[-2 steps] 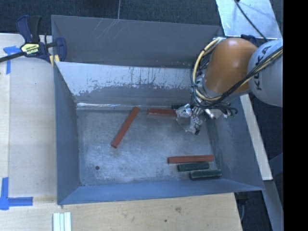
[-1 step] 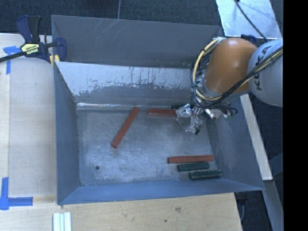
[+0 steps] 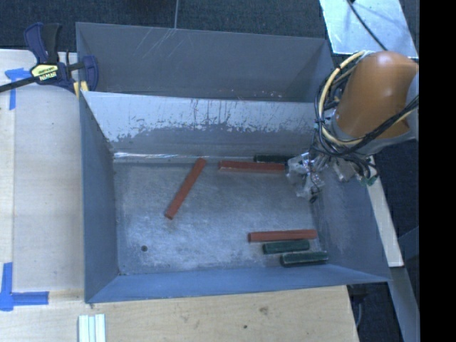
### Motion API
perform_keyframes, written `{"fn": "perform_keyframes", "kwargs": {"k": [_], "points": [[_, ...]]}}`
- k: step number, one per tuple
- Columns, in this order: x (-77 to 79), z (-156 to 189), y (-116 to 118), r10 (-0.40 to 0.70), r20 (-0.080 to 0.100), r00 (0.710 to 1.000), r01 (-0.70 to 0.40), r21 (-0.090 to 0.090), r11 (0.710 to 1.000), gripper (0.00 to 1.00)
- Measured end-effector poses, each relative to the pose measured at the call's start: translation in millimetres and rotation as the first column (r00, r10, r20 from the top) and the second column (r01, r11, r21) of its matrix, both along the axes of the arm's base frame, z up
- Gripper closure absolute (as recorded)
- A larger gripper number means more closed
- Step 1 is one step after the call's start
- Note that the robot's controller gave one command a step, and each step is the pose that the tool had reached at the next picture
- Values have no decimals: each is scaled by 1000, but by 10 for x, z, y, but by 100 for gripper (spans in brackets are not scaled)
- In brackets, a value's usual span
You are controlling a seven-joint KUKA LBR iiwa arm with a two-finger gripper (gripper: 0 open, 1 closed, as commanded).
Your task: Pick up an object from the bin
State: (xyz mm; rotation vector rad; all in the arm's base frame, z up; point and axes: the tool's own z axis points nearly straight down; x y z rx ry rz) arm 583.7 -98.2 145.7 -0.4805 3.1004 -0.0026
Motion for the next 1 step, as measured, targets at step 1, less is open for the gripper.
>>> {"fn": "perform_keyframes", "kwargs": {"k": [1], "points": [[-5,-15,10,3,-3,1000,-3,1,1000,0]]}}
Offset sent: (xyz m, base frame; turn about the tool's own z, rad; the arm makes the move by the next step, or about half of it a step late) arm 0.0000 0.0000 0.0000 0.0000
